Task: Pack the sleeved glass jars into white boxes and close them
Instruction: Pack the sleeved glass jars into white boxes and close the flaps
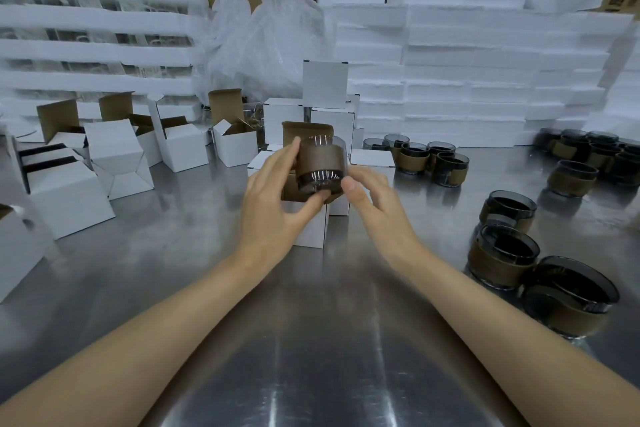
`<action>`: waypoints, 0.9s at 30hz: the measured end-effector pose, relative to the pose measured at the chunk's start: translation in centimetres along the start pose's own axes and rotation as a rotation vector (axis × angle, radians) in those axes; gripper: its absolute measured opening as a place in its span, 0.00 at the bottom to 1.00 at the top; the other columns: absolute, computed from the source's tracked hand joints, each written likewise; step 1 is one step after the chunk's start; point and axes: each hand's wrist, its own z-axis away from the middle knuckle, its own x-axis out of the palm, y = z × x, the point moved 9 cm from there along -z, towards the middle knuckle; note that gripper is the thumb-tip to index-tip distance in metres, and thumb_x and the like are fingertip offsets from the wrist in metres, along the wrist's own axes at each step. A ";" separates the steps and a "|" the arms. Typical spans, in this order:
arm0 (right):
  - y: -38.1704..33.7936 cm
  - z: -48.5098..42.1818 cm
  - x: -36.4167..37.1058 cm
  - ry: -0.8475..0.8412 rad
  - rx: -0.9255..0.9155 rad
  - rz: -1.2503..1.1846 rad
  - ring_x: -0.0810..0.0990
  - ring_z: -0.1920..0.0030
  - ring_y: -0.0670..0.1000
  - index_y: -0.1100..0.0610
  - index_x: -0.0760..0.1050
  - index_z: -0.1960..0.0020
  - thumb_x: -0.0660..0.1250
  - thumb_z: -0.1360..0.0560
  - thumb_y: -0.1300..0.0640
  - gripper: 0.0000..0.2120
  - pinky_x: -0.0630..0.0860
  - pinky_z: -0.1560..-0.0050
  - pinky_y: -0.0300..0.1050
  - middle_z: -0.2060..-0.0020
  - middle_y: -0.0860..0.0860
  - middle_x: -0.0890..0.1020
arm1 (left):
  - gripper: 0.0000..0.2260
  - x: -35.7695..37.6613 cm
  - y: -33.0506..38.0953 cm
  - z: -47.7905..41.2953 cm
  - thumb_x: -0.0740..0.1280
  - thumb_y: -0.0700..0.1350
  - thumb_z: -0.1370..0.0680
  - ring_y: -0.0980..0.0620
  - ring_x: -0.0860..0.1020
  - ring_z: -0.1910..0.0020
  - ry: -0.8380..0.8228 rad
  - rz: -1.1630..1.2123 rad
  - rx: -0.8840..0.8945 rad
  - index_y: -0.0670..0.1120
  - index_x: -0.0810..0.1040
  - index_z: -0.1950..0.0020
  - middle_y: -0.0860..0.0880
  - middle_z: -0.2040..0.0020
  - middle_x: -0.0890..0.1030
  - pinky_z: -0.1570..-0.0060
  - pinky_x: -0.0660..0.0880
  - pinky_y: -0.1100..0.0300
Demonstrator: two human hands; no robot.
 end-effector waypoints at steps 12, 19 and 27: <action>0.9 -0.3 -0.4 0.043 0.059 -0.075 0.69 0.36 0.43 0.45 0.82 0.52 0.54 0.23 0.38 0.19 0.62 0.35 0.34 0.45 0.42 0.80 | 0.25 0.1 -0.4 -0.3 0.64 0.58 0.24 0.65 0.68 0.40 -0.031 -0.075 -0.039 0.52 0.71 0.29 0.61 0.39 0.74 0.34 0.58 0.68; 0.7 -0.3 -0.5 0.057 0.020 -0.080 0.73 0.40 0.44 0.46 0.83 0.62 0.60 0.26 0.38 0.19 0.67 0.37 0.44 0.55 0.39 0.83 | 0.24 0.1 -1.3 -0.5 0.63 0.59 0.23 0.50 0.75 0.40 -0.059 -0.025 -0.098 0.50 0.73 0.30 0.56 0.44 0.81 0.35 0.67 0.46; 1.5 -0.7 -0.7 0.064 0.048 -0.080 0.76 0.41 0.45 0.48 0.77 0.47 0.64 0.25 0.49 0.08 0.71 0.36 0.48 0.48 0.44 0.81 | 0.26 -0.5 -0.8 -0.1 0.72 0.54 0.27 0.55 0.69 0.35 0.037 -0.080 -0.014 0.52 0.71 0.31 0.60 0.39 0.75 0.35 0.68 0.51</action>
